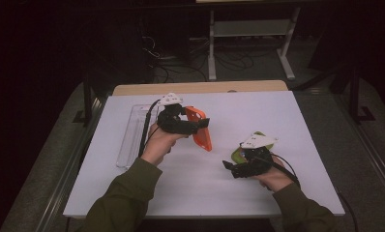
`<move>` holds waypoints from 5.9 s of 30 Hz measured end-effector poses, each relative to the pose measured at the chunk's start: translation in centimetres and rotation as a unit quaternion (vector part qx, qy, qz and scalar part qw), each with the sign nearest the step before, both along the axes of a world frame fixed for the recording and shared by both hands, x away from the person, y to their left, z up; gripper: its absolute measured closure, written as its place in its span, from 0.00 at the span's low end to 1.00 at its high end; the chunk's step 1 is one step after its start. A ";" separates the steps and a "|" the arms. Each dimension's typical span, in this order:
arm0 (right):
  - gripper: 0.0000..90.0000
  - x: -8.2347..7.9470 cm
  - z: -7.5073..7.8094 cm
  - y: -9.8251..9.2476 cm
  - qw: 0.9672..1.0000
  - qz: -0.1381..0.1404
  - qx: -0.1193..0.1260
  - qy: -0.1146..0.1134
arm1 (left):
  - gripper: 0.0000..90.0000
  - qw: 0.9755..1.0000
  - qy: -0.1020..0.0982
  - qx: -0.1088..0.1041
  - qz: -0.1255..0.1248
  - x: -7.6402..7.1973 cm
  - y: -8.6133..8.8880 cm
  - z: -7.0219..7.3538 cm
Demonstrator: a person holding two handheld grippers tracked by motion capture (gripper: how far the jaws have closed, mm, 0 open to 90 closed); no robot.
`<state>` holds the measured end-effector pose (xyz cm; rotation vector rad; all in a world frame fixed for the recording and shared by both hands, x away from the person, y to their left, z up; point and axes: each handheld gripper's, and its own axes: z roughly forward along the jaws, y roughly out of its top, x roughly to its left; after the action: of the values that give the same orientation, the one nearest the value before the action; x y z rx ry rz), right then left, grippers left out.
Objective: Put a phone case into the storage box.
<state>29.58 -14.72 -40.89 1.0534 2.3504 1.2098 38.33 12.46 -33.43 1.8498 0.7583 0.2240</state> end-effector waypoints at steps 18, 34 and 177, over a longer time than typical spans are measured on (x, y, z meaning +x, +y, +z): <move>0.01 -2.0 -2.8 -4.9 1.000 -0.025 -0.002 -0.006 | 0.18 0.999 -0.035 0.007 0.004 0.8 2.2 3.3; 0.01 -1.9 -3.0 -4.5 1.000 -0.022 -0.005 0.003 | 0.18 0.996 -0.063 0.018 0.062 3.1 5.6 5.6; 0.01 -1.9 -2.6 -4.5 1.000 -0.025 -0.006 -0.005 | 0.00 0.994 0.008 0.100 -0.048 -3.6 2.4 -2.9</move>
<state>27.72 -19.23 -43.52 1.0927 2.3057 1.1785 34.72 14.84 -36.36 2.0757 0.6760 0.2297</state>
